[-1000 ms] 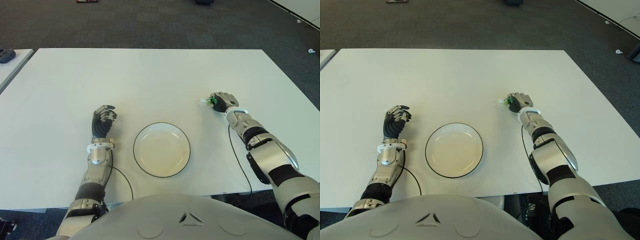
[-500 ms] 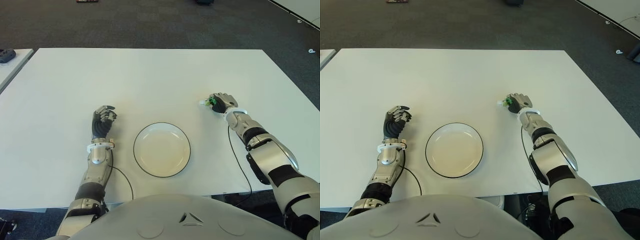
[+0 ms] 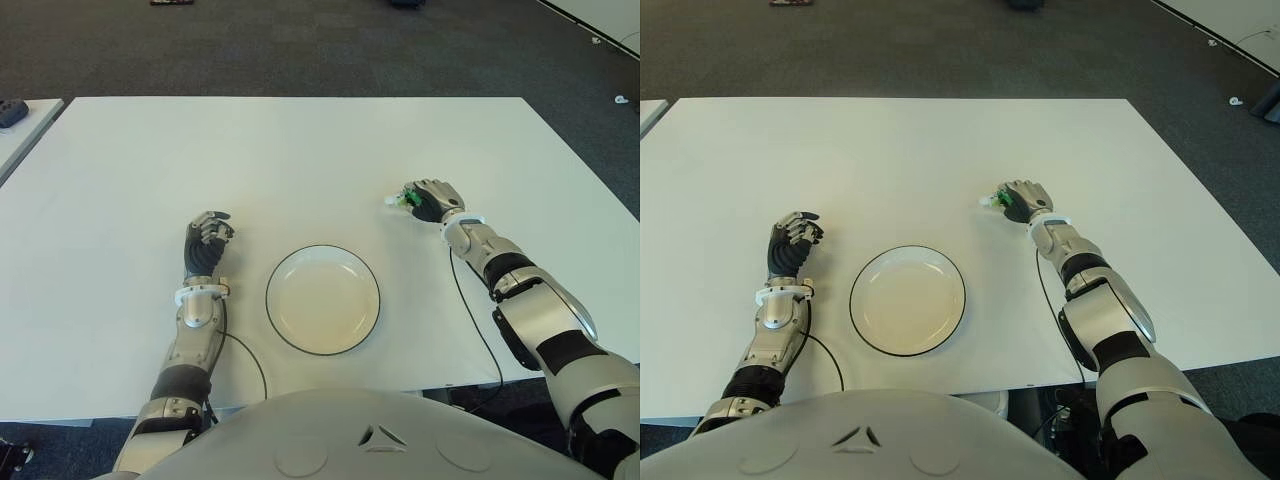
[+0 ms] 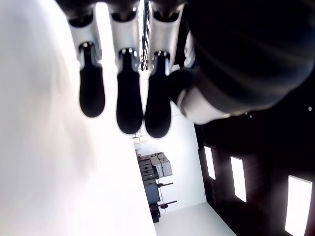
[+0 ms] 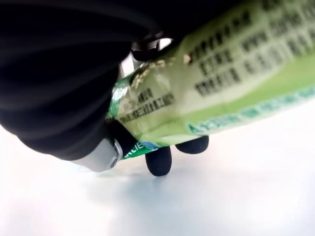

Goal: Put the toothpaste on the table into the plate.

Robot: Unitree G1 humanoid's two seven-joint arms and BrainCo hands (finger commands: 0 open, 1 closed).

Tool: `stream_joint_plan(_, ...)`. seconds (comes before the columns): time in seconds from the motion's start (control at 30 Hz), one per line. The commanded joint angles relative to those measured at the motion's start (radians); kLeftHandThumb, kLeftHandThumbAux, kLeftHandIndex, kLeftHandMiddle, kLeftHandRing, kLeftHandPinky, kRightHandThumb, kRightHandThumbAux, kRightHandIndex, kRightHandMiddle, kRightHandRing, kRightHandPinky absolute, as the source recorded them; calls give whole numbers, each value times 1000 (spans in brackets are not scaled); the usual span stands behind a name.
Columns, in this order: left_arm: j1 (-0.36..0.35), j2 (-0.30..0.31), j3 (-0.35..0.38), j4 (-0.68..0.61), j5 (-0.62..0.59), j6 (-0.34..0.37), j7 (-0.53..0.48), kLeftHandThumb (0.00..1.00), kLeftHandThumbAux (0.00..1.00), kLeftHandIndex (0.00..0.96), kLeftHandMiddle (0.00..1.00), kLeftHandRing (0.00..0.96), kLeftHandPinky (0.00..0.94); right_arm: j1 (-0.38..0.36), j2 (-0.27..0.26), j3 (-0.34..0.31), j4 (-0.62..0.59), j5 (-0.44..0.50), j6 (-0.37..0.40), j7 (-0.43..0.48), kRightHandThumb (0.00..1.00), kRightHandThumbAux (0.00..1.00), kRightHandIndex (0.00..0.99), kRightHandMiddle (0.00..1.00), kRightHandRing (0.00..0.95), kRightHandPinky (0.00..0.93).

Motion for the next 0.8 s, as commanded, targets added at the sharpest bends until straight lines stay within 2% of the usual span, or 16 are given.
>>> stream_joint_plan(0.03, 3, -1, -6, -9, 12, 41, 4, 698, 721, 435, 599, 581, 560, -17, 12, 7, -50, -7, -64, -26, 711, 715, 441, 828, 829, 848)
stream_joint_plan(0.2, 3, 0, -7, -11, 12, 51, 3, 698, 721, 435, 600, 585, 561, -2, 14, 12, -100, -18, -120, -60, 711, 715, 442, 829, 832, 853)
stream_joint_plan(0.37, -3, 4, -9, -1, 17, 40, 5, 699, 721, 435, 600, 588, 564, 36, 7, 19, -236, -26, -179, -63, 710, 716, 442, 833, 837, 855)
stream_joint_plan(0.67, -13, 7, -10, 21, 26, 21, 10, 698, 721, 436, 606, 595, 571, 118, -22, -26, -444, 26, -240, 17, 710, 717, 441, 850, 855, 868)
stream_joint_plan(0.8, -11, 7, -10, 24, 23, 18, 4, 699, 721, 436, 611, 593, 561, 173, -30, -39, -596, 46, -273, 82, 711, 716, 441, 856, 856, 867)
